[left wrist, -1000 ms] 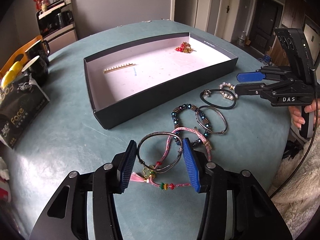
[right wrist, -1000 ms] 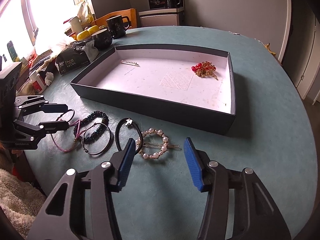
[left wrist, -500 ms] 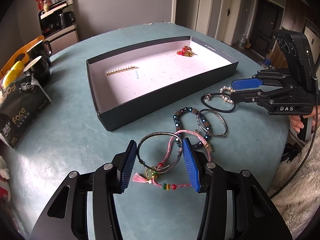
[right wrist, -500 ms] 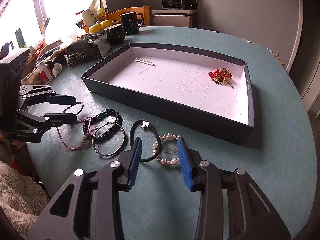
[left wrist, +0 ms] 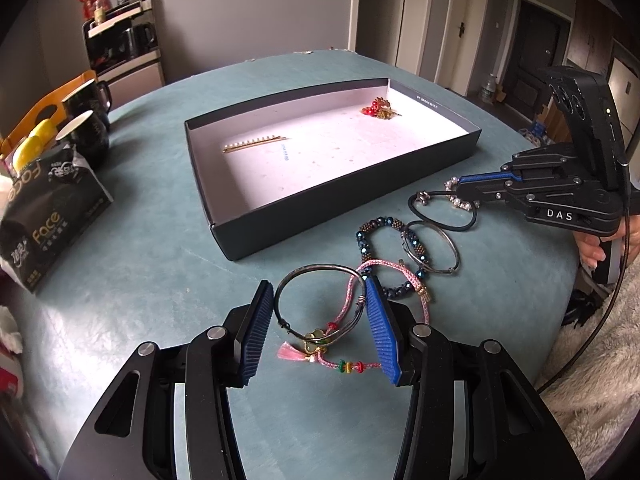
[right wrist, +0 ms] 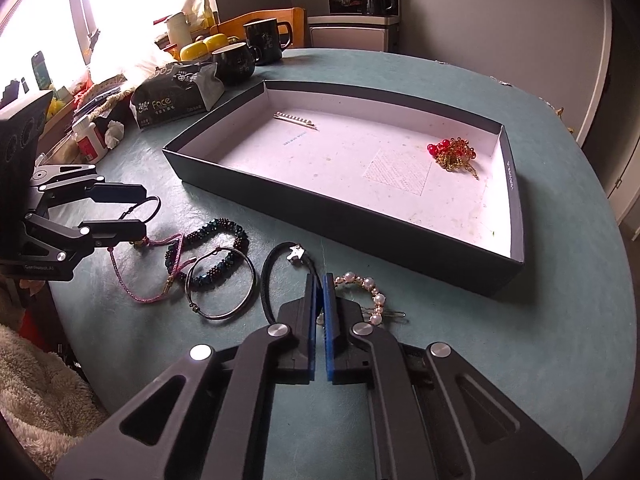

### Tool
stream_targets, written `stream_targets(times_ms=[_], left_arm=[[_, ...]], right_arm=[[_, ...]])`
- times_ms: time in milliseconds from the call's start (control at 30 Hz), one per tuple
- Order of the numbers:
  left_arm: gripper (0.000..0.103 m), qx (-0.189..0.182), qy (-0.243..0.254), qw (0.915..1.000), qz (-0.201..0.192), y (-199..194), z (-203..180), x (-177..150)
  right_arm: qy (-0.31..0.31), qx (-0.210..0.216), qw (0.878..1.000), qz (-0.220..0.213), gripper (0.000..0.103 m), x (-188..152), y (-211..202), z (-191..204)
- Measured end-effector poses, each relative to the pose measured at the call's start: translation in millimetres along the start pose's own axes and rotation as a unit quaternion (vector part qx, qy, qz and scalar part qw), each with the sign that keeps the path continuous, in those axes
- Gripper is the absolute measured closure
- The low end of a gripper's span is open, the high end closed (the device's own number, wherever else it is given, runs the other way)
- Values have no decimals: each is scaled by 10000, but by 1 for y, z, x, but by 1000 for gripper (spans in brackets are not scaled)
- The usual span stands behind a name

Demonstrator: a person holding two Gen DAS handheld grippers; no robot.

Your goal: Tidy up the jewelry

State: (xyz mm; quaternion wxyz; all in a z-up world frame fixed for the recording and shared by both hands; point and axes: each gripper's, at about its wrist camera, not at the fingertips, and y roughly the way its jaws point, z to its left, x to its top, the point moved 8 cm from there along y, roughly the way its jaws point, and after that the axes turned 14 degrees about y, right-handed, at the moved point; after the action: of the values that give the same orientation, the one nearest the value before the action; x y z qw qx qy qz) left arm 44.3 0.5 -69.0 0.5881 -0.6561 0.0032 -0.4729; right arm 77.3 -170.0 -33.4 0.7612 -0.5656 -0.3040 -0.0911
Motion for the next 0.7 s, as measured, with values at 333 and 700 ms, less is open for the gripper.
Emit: stream_targets(times_ms=[333,700], left_arm=[[54,-18,18,10000,-6,0,-2,1],[54,-1,72,9998,-204,-12,-1,13]], right_arm=[[-19,50,10000,-33,100,-1,-5,3],[-103,235,9981,-568,103,30,-40,14]])
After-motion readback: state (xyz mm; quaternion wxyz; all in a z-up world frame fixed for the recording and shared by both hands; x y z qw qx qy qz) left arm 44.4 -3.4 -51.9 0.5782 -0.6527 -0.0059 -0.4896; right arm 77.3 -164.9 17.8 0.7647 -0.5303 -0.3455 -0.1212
